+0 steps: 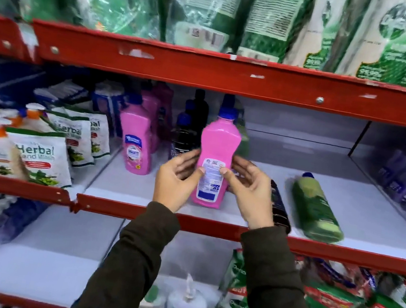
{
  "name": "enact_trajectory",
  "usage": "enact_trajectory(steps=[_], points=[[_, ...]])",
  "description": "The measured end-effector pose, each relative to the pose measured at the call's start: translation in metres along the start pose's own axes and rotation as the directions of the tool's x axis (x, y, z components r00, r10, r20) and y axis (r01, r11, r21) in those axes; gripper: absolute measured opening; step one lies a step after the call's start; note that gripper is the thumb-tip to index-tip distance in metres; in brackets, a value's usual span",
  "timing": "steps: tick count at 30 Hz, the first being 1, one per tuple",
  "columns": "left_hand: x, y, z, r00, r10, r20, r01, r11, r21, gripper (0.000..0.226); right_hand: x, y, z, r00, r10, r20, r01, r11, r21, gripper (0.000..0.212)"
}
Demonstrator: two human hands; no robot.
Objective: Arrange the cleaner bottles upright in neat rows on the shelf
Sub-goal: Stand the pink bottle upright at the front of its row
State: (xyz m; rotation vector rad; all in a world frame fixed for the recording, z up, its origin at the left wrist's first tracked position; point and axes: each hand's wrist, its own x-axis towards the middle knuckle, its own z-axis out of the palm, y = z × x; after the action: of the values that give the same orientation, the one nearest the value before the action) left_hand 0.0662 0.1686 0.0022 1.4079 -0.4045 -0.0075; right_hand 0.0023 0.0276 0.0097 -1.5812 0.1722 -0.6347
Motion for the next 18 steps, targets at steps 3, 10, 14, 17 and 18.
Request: enact_trajectory(steps=[3, 10, 14, 17, 18], points=[[0.007, -0.003, -0.043, 0.999, 0.021, -0.038, -0.020, 0.999, 0.027, 0.045, -0.002, 0.006, 0.047, 1.000, -0.024, 0.017, 0.024, 1.000, 0.017, 0.040], [0.022, -0.010, -0.123, 0.991, 0.026, -0.132, -0.015, 0.996, 0.085, 0.041, -0.008, 0.034, 0.144, 0.998, -0.065, 0.012, 0.064, 0.998, 0.018, 0.043], [0.026, -0.014, -0.154, 0.990, 0.045, -0.132, -0.029, 0.992, 0.120, 0.036, -0.010, 0.043, 0.181, 0.998, -0.057, 0.032, 0.057, 0.998, -0.008, 0.046], [0.029, -0.020, -0.171, 0.990, 0.059, -0.126, -0.042, 0.989, 0.138, 0.036, -0.011, 0.045, 0.196, 0.997, -0.069, 0.036, 0.071, 0.996, -0.045, 0.047], [0.030, -0.022, -0.174, 0.990, 0.061, -0.123, -0.044, 0.989, 0.139, 0.036, -0.011, 0.044, 0.199, 0.997, -0.074, 0.038, 0.076, 0.995, -0.062, 0.047]])
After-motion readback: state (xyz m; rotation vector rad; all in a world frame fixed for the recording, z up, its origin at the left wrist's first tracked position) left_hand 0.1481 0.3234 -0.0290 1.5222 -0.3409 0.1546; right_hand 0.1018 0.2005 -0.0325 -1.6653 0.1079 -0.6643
